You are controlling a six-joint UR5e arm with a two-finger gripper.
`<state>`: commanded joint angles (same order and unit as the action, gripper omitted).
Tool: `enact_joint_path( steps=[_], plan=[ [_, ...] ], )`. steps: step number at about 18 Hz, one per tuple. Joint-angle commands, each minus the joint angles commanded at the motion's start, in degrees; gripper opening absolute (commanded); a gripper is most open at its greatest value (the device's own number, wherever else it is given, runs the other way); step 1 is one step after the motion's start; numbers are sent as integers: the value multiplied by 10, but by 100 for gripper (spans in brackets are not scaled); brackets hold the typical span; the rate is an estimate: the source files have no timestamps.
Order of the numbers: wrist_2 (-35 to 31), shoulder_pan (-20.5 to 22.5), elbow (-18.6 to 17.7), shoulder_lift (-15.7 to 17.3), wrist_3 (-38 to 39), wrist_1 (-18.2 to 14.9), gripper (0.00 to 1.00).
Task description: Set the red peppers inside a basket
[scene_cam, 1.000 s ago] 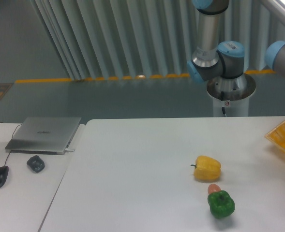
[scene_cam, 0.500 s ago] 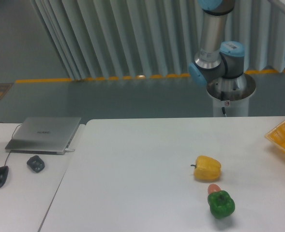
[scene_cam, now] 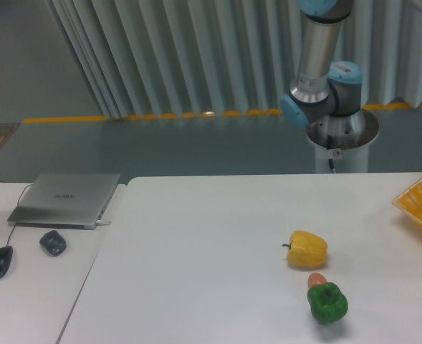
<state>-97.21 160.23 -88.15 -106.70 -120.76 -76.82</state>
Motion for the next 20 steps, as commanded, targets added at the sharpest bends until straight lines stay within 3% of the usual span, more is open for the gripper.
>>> enact_joint_path(
  steps=[5, 10, 17, 20],
  plan=[
    [46, -5, -1, 2, 25, 2, 100],
    [48, -36, -1, 3, 65, 14, 100],
    [51, -101, 1, -3, 207, 43, 100],
    [51, -114, 1, -2, 227, 42, 100]
  ],
)
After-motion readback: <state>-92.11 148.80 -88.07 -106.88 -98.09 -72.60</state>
